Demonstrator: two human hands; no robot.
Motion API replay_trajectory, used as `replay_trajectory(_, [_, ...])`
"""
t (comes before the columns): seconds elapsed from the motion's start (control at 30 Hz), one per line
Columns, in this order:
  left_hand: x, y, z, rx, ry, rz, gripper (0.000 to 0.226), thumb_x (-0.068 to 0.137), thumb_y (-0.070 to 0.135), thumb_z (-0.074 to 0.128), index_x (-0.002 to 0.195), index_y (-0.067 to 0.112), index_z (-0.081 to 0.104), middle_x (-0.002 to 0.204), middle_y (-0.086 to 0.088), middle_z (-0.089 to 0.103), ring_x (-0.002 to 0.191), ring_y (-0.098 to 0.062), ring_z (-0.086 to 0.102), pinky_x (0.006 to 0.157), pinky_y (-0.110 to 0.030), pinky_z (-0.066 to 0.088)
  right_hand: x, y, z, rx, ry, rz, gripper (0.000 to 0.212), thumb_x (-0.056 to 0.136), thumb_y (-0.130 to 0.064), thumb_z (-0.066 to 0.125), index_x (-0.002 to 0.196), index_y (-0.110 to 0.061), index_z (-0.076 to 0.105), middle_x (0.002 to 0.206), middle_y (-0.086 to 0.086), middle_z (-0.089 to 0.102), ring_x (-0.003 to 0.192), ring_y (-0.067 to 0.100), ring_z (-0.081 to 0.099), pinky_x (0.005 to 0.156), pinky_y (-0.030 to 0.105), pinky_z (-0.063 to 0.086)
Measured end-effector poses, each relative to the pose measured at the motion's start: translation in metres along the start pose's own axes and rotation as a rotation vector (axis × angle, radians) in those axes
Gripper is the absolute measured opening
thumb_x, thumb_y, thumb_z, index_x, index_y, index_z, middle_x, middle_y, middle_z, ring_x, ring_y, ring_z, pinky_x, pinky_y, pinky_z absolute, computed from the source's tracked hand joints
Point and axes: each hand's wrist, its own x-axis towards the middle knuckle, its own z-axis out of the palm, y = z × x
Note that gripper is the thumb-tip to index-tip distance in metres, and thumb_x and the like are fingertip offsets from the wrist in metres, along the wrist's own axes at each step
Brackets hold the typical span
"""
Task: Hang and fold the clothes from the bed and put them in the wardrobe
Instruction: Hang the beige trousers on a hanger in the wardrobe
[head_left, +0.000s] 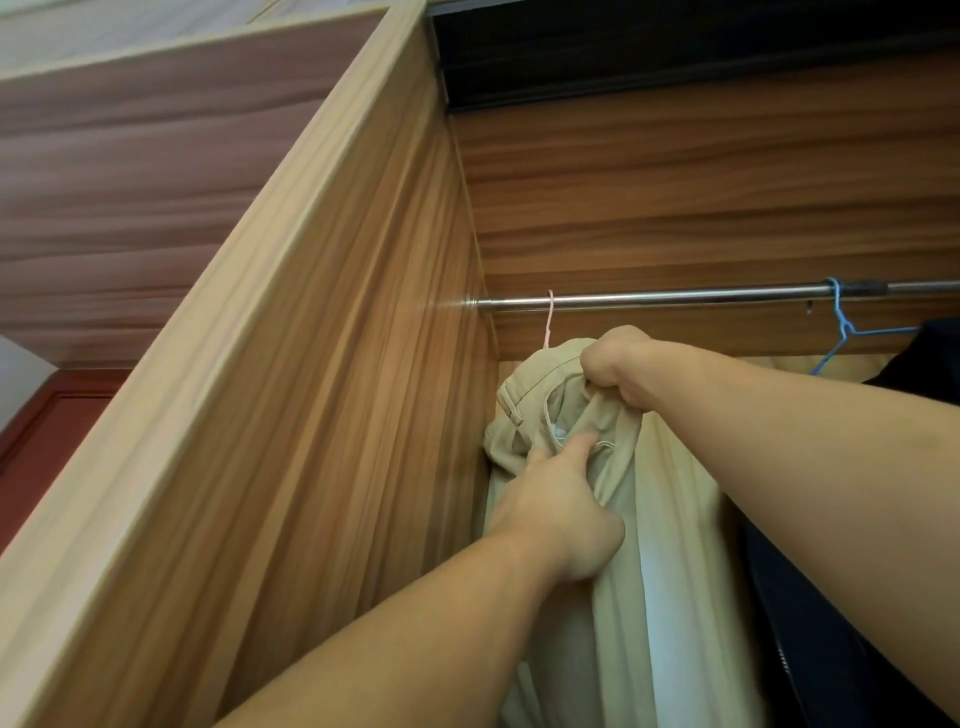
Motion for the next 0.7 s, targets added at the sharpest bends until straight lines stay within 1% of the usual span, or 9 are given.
replay_trajectory(0.07, [-0.007, 0.003, 0.002, 0.016, 0.015, 0.012, 0.075, 0.084, 0.028, 0.056, 0.146, 0.046, 0.019, 0.147, -0.002, 0.032, 0.129, -0.031, 0.043, 0.105, -0.04, 0.041, -0.002, 0.001, -0.002, 0.035, 0.019, 0.018, 0.026, 0.094, 0.005, 0.044, 0.071, -0.007, 0.041, 0.075, 0.009, 0.045, 0.069, 0.022, 0.05, 0.067, 0.025, 0.047])
replay_trajectory(0.13, [-0.011, 0.006, 0.002, -0.002, 0.04, 0.01, 0.077, 0.083, 0.034, 0.058, 0.145, 0.048, 0.016, 0.149, -0.001, 0.03, 0.128, -0.031, 0.044, 0.105, -0.041, 0.04, -0.005, 0.001, -0.003, 0.06, 0.064, 0.019, 0.017, 0.096, -0.008, 0.046, 0.081, -0.003, 0.053, 0.081, 0.014, 0.055, 0.082, 0.029, 0.06, 0.08, 0.037, 0.053])
replay_trajectory(0.23, [-0.016, 0.011, 0.002, -0.033, 0.088, -0.004, 0.083, 0.08, 0.039, 0.06, 0.145, 0.049, 0.01, 0.152, 0.002, 0.028, 0.126, -0.03, 0.046, 0.103, -0.042, 0.042, -0.01, 0.0, -0.006, 0.158, 0.119, -0.012, 0.019, 0.091, -0.023, 0.055, 0.097, -0.005, 0.06, 0.088, 0.01, 0.063, 0.083, 0.028, 0.065, 0.076, 0.035, 0.054])
replay_trajectory(0.33, [-0.024, 0.012, 0.003, -0.081, 0.157, -0.002, 0.086, 0.081, 0.04, 0.06, 0.145, 0.05, 0.005, 0.15, 0.003, 0.029, 0.122, -0.028, 0.049, 0.097, -0.04, 0.044, -0.018, 0.0, -0.007, 0.207, 0.135, -0.018, 0.023, 0.085, -0.025, 0.057, 0.1, -0.008, 0.061, 0.093, 0.009, 0.065, 0.087, 0.028, 0.066, 0.082, 0.038, 0.057])
replay_trajectory(0.4, [-0.03, 0.012, 0.003, -0.114, 0.196, 0.001, 0.087, 0.082, 0.039, 0.06, 0.146, 0.051, 0.002, 0.153, 0.006, 0.025, 0.124, -0.025, 0.047, 0.095, -0.037, 0.043, -0.023, -0.001, -0.007, 0.185, 0.164, -0.043, 0.028, 0.084, -0.025, 0.055, 0.105, -0.008, 0.063, 0.098, 0.008, 0.066, 0.09, 0.027, 0.066, 0.081, 0.035, 0.057])
replay_trajectory(0.47, [-0.036, 0.013, 0.003, -0.138, 0.216, 0.003, 0.088, 0.084, 0.039, 0.059, 0.147, 0.051, -0.001, 0.156, 0.008, 0.021, 0.126, -0.022, 0.046, 0.092, -0.034, 0.041, -0.027, -0.002, -0.008, 0.127, 0.187, -0.082, 0.027, 0.086, -0.025, 0.054, 0.104, -0.009, 0.063, 0.096, 0.007, 0.062, 0.09, 0.025, 0.064, 0.08, 0.032, 0.054])
replay_trajectory(0.53, [-0.04, 0.016, 0.003, -0.16, 0.227, 0.004, 0.089, 0.084, 0.039, 0.059, 0.147, 0.05, -0.002, 0.157, 0.01, 0.019, 0.125, -0.02, 0.046, 0.09, -0.031, 0.039, -0.031, -0.002, -0.009, 0.081, 0.206, -0.107, 0.023, 0.086, -0.026, 0.053, 0.101, -0.011, 0.06, 0.09, 0.005, 0.059, 0.084, 0.024, 0.061, 0.077, 0.032, 0.053])
replay_trajectory(0.63, [-0.044, 0.02, 0.0, -0.197, 0.23, -0.006, 0.091, 0.083, 0.04, 0.062, 0.148, 0.05, -0.002, 0.156, 0.012, 0.019, 0.127, -0.018, 0.045, 0.092, -0.032, 0.039, -0.036, -0.002, -0.012, 0.065, 0.216, -0.127, 0.023, 0.085, -0.029, 0.055, 0.099, -0.012, 0.059, 0.086, 0.004, 0.058, 0.078, 0.022, 0.061, 0.072, 0.031, 0.053])
replay_trajectory(0.7, [-0.047, 0.023, -0.001, -0.214, 0.227, -0.012, 0.093, 0.082, 0.041, 0.063, 0.148, 0.05, -0.002, 0.155, 0.011, 0.02, 0.127, -0.019, 0.044, 0.093, -0.032, 0.039, -0.04, -0.001, -0.015, 0.05, 0.221, -0.136, 0.026, 0.084, -0.034, 0.057, 0.1, -0.013, 0.057, 0.089, 0.003, 0.059, 0.08, 0.022, 0.061, 0.076, 0.033, 0.055])
